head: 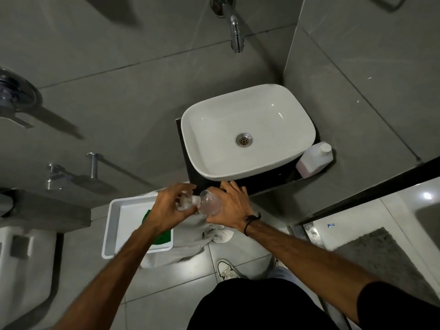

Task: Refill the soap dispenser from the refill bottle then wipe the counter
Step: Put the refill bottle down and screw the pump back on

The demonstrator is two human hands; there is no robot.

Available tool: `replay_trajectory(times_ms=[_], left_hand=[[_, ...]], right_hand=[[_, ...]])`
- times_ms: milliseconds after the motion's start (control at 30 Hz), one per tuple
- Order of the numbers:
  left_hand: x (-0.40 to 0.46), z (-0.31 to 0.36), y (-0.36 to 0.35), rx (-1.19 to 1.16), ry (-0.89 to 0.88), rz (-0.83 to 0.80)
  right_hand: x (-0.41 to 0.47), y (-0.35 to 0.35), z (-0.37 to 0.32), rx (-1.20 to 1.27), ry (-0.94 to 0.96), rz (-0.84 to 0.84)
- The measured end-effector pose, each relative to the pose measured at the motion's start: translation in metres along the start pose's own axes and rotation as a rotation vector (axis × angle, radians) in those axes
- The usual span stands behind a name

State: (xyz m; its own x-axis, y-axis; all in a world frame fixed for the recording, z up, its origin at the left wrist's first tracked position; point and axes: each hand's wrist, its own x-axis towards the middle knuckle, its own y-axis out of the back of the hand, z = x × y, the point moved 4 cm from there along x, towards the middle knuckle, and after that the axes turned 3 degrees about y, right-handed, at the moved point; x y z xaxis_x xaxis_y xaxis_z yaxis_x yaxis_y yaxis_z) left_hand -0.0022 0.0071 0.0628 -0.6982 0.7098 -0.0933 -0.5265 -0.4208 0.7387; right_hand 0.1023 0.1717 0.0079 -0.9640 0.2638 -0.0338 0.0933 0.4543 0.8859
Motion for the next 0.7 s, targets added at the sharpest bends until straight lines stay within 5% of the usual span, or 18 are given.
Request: replay_trajectory(times_ms=[300,700], left_hand=[[0.002,-0.003,-0.006,-0.064,0.068,-0.054],[0.004,0.010,-0.005,0.029,-0.119,-0.085]], right_hand=[[-0.003,0.002,0.003,-0.001,-0.006,-0.020],[-0.006,0.001,0.002,0.007,-0.012,-0.024]])
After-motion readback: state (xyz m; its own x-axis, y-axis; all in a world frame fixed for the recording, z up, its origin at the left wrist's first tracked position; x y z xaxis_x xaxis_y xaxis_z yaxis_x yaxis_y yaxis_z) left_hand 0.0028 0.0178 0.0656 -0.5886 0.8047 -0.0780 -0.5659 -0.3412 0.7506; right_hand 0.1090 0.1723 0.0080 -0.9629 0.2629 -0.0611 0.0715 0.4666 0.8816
